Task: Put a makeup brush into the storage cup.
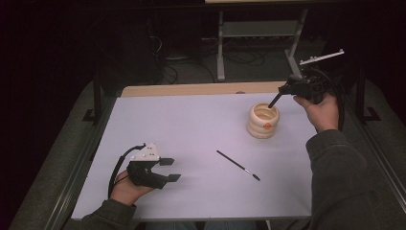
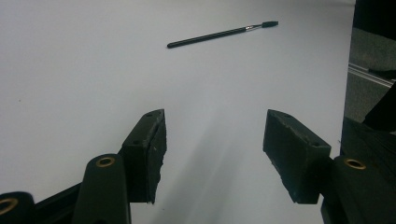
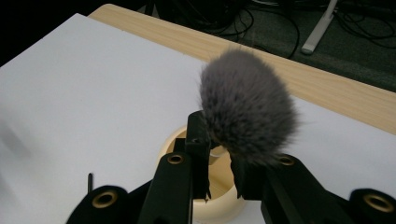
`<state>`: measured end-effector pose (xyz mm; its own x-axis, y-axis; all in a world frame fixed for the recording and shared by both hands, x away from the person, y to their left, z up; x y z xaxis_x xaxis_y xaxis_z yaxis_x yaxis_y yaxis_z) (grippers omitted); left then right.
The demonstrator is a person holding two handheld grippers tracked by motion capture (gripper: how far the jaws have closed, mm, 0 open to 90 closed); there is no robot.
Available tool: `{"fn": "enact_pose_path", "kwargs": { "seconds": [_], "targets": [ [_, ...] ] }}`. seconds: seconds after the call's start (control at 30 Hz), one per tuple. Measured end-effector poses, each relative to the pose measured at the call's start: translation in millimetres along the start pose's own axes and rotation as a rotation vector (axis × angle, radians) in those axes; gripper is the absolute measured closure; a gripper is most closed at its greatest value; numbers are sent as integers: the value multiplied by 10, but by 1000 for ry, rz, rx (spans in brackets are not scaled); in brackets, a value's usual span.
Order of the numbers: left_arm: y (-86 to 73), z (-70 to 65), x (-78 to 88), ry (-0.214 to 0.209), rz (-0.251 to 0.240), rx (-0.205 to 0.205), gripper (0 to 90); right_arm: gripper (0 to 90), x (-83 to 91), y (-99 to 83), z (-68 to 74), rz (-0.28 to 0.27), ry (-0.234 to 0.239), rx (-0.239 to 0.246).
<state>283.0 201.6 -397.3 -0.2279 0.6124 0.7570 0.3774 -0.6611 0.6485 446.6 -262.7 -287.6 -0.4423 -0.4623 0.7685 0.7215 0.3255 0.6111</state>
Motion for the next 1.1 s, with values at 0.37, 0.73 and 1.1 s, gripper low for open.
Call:
{"fn": "enact_pose_path", "kwargs": {
  "seconds": [0.37,0.73,1.1],
  "targets": [
    [-2,2,-9,-1,1,2,388,767,-125,-93,-24,22,13,-8],
    [-7,1,-20,-5,3,7,388,765,-274,-149,32,43,27,-3],
    [-10,1,-21,-5,3,6,387,762,-428,-218,98,61,28,19]
  ]
}}
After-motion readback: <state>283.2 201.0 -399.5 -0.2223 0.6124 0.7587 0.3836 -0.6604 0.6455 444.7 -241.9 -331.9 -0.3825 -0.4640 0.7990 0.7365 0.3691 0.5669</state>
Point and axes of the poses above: each handheld gripper's, and its own axes: x roughly backward along the jaws, y roughly out of its top, z roughly to its left, the point moved 2 cm from there along -x, roughly forward along the jaws, and after that the axes turned 10 degrees about z, right-handed, at the moved point
